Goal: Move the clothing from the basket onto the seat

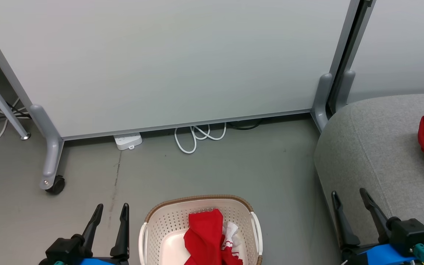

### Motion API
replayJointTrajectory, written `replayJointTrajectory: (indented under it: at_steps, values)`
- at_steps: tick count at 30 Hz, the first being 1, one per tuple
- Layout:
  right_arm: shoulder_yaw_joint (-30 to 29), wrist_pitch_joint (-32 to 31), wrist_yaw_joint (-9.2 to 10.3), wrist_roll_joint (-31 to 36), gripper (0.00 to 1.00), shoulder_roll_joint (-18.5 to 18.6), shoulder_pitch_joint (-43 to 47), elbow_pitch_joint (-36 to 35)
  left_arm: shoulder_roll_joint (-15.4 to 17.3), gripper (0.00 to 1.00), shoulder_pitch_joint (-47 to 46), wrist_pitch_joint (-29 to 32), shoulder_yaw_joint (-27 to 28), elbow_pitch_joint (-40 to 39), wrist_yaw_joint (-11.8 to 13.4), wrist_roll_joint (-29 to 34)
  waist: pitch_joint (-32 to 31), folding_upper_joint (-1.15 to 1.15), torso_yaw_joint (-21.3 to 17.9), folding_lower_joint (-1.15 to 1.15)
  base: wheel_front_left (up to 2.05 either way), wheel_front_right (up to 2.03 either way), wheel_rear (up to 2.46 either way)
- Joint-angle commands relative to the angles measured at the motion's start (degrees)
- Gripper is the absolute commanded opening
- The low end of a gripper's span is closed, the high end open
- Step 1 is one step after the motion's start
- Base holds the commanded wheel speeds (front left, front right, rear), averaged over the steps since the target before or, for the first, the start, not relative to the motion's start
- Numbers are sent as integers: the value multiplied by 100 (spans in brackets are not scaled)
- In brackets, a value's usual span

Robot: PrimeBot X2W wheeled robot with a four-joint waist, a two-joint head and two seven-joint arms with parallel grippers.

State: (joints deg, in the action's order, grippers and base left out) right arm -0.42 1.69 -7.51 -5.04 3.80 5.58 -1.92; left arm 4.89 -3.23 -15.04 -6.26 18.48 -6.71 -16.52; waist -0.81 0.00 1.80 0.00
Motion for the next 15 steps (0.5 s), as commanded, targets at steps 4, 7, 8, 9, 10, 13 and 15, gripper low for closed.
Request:
replayJointTrajectory:
  at_steps: [4, 7, 8, 9, 10, 13, 15]
  values:
    - [1, 1, 4, 49, 100, -15, -71, 13, -11, 100, 63, -21, 22, 8, -46, 66, 28, 0, 14, 0, 0, 0, 0]
    - [-14, 7, 4, 41, 100, -19, -76, 22, -25, 100, 70, -21, 43, 20, -44, 83, 42, 0, 11, 0, 0, 0, 0]
    - [-21, 8, 4, 30, 100, -21, -75, 24, -28, 100, 70, -21, 50, 25, -45, 86, 48, 0, 8, 0, 0, 0, 0]
    - [-29, 8, 4, 8, 100, -26, -73, 28, -34, 100, 70, -21, 55, 28, -47, 88, 54, 0, 5, 0, 0, 0, 0]
    - [-37, 15, 4, -7, 100, -29, -72, 31, -40, 100, 73, -21, 58, 28, -49, 92, 62, 0, 1, 0, 0, 0, 0]
    - [-58, 26, 4, -14, 100, -35, -84, 26, -48, 100, 59, -21, 54, 46, -60, 103, 100, 0, -24, 0, 0, 0, 0]
    - [-62, 25, 4, -11, 100, -36, -128, -7, -50, 100, 17, -21, 58, 41, -65, 94, 177, 0, -59, 0, 0, 0, 0]
